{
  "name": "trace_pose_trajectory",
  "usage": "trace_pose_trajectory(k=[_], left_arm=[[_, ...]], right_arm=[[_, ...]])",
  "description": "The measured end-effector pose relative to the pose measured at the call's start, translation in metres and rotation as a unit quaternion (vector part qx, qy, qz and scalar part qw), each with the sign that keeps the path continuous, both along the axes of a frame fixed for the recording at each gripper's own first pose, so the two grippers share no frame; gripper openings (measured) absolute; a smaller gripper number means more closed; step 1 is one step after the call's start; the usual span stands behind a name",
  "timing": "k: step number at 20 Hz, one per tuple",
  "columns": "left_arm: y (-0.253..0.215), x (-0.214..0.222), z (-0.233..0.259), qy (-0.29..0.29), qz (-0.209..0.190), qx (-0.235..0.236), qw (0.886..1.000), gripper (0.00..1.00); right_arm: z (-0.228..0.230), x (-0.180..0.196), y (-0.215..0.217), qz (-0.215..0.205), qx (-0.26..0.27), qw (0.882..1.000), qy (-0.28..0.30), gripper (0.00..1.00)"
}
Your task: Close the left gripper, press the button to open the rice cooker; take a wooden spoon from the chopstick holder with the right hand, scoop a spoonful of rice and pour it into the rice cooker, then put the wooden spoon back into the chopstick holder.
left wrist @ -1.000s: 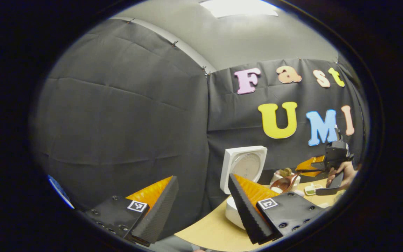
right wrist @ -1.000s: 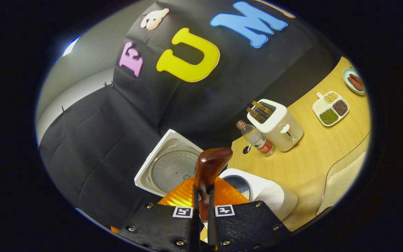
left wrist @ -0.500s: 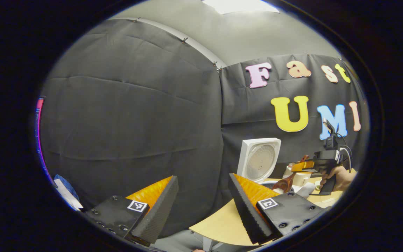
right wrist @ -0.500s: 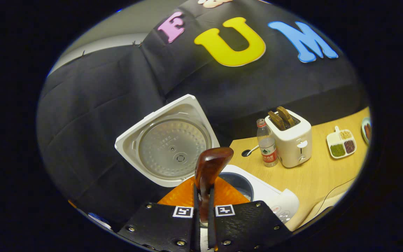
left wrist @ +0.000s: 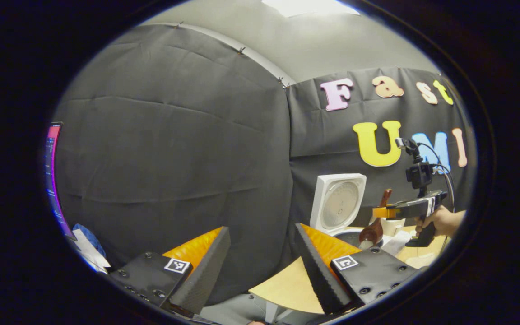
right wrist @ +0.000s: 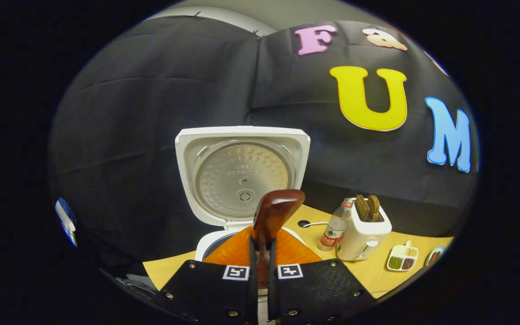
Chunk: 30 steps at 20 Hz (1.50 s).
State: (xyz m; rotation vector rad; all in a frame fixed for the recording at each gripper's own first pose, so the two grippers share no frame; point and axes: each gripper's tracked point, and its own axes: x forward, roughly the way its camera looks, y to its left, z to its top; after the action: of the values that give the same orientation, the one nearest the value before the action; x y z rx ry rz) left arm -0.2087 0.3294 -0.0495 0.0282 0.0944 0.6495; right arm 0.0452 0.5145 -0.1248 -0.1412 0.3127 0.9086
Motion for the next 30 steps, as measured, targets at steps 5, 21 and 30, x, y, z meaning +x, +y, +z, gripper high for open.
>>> trace_pose_trajectory(k=[5, 21, 30], left_arm=[[0.000, -0.004, 0.002, 0.000, 0.007, 0.006, 1.000, 0.97], [-0.026, 0.022, 0.029, -0.008, -0.024, 0.030, 0.999, 0.96], [-0.081, 0.080, 0.048, -0.037, -0.081, 0.026, 0.996, 0.98]], right_arm=[[0.008, 0.008, -0.004, 0.000, -0.069, 0.992, -0.105, 0.08], [0.041, 0.025, -0.063, -0.102, 0.173, 0.970, 0.140, 0.09], [0.065, 0.062, -0.178, -0.190, 0.226, 0.943, 0.155, 0.08]])
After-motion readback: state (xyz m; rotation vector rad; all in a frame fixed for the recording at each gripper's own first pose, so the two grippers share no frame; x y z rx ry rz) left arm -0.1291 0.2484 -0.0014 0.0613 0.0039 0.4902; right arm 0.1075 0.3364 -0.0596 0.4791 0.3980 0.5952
